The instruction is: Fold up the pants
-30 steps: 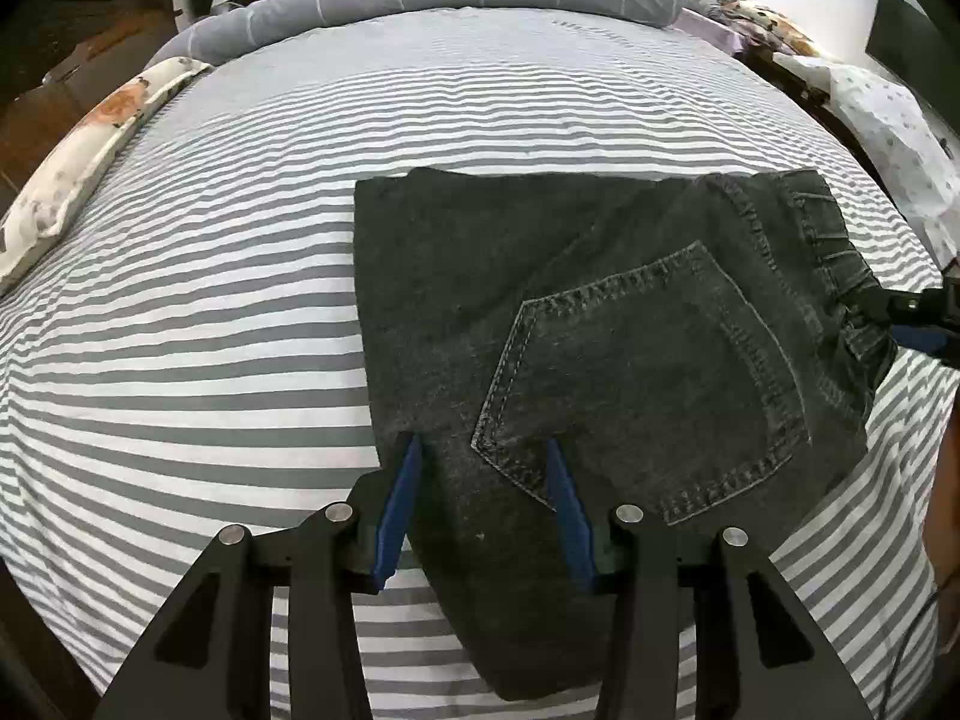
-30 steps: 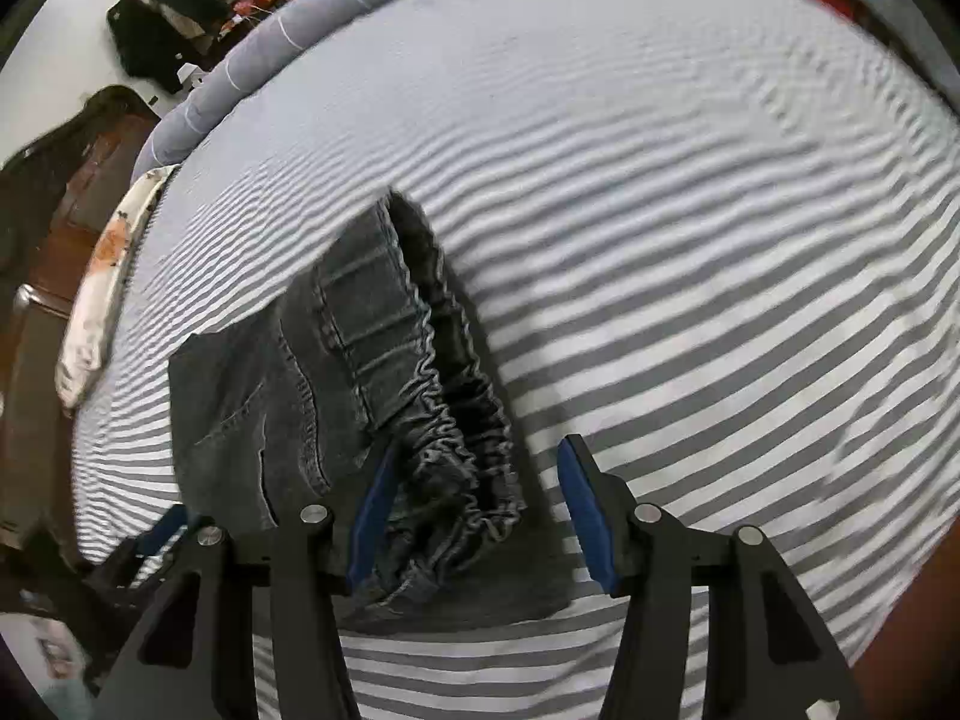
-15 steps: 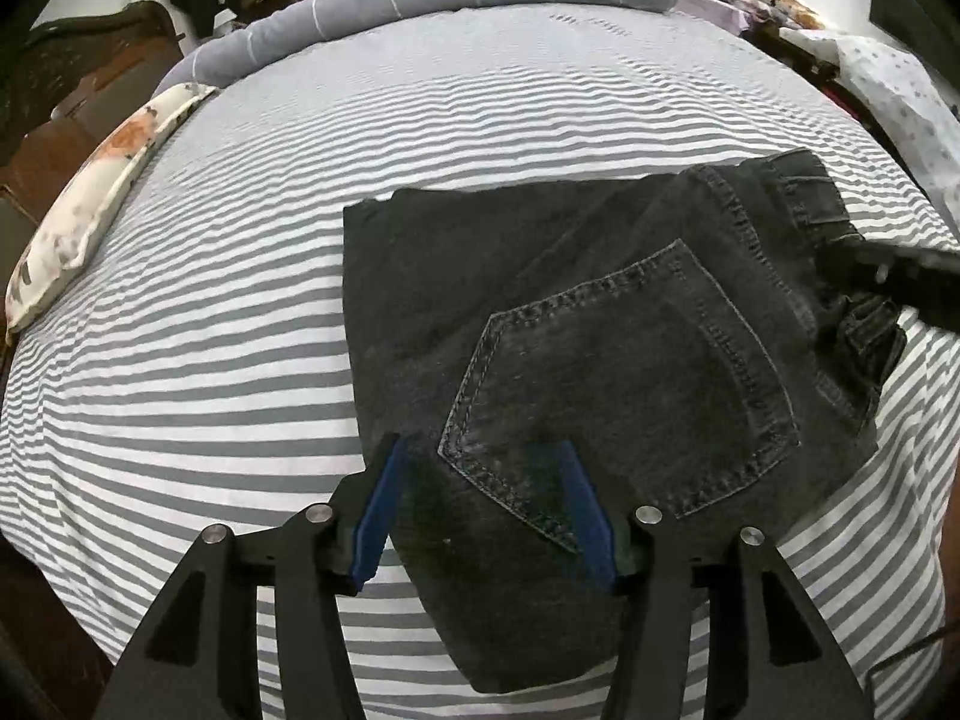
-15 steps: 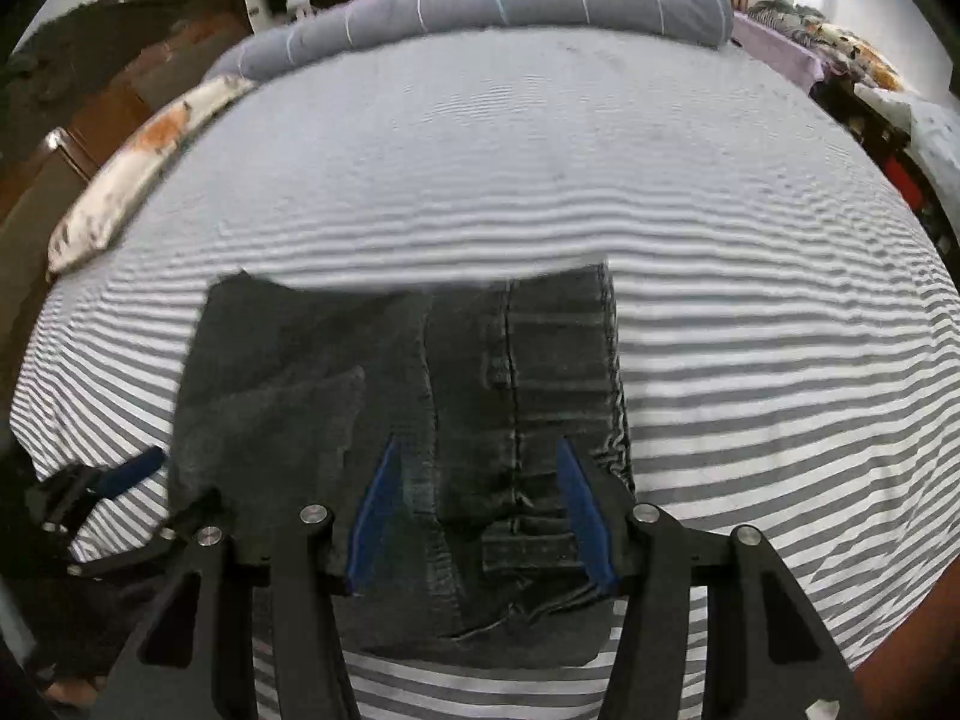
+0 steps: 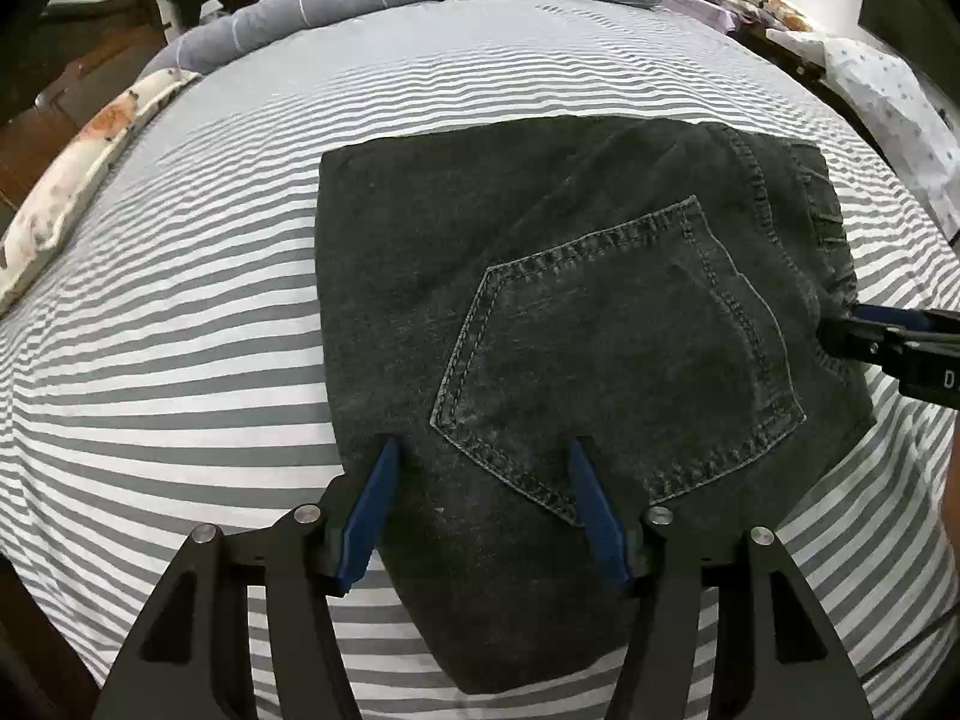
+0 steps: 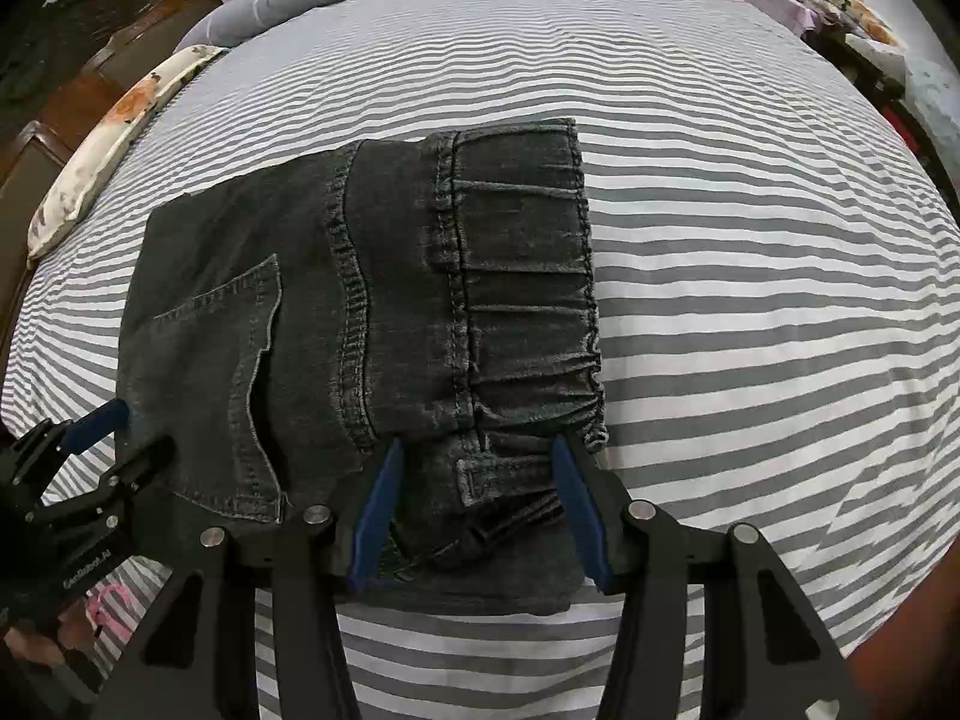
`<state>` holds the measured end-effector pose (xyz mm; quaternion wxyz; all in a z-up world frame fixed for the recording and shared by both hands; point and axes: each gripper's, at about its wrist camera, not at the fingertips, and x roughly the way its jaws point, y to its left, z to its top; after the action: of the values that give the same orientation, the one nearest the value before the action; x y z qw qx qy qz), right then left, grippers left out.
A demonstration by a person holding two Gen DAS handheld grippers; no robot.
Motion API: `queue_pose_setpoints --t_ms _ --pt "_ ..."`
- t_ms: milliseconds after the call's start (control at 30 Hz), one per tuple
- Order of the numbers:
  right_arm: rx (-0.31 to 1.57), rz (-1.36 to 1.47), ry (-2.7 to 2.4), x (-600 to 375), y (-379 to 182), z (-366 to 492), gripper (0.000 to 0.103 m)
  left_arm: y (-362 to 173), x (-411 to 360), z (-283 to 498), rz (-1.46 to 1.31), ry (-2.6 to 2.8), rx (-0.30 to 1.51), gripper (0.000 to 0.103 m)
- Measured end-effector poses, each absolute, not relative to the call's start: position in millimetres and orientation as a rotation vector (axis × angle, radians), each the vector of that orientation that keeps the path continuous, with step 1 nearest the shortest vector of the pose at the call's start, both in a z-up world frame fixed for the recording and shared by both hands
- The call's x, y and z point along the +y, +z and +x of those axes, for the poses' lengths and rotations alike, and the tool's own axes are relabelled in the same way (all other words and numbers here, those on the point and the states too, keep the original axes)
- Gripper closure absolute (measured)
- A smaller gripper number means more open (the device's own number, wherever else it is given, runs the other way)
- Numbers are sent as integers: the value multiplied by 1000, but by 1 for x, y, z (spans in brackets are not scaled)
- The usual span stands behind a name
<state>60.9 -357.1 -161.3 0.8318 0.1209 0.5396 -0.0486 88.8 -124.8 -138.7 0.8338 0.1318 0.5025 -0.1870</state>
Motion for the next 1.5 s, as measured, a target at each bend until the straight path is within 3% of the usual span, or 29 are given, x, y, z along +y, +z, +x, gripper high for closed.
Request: queue_pose_setpoints --t_ms 67,233,367,533,867,1067,1167,1233,1400,1433,1500 --pt "1137 292 -61 -362 -157 59 43 -134 -123 91 256 -409 1079 43" --pt "1059 535 117 -408 -141 49 36 -114 -91 106 69 -473 1085 41" --pt "1049 666 182 -452 -150 48 23 -116 -64 127 -54 -459 1114 41" --pt "1063 912 348 -487 -191 49 23 -137 -36 154 -267 -481 1195 40" --pt "972 972 503 -493 -217 86 22 -156 -44 168 -299 -548 1195 37" --pt "995 902 600 -465 -211 107 22 -155 -65 167 -218 -557 1161 22" --pt "1006 885 569 -464 -213 106 32 -154 -81 164 -135 -560 1144 21" --pt "1003 868 531 -461 -213 107 34 -152 -86 164 -185 -584 1165 26" --pt "1006 814 484 -452 -211 110 33 -155 -92 166 -188 -532 1184 50" --pt "1008 820 467 -450 -210 111 37 -154 -90 167 -196 -527 1181 54" --pt "1022 838 406 -451 -211 108 57 -153 -89 169 -223 -524 1191 69"
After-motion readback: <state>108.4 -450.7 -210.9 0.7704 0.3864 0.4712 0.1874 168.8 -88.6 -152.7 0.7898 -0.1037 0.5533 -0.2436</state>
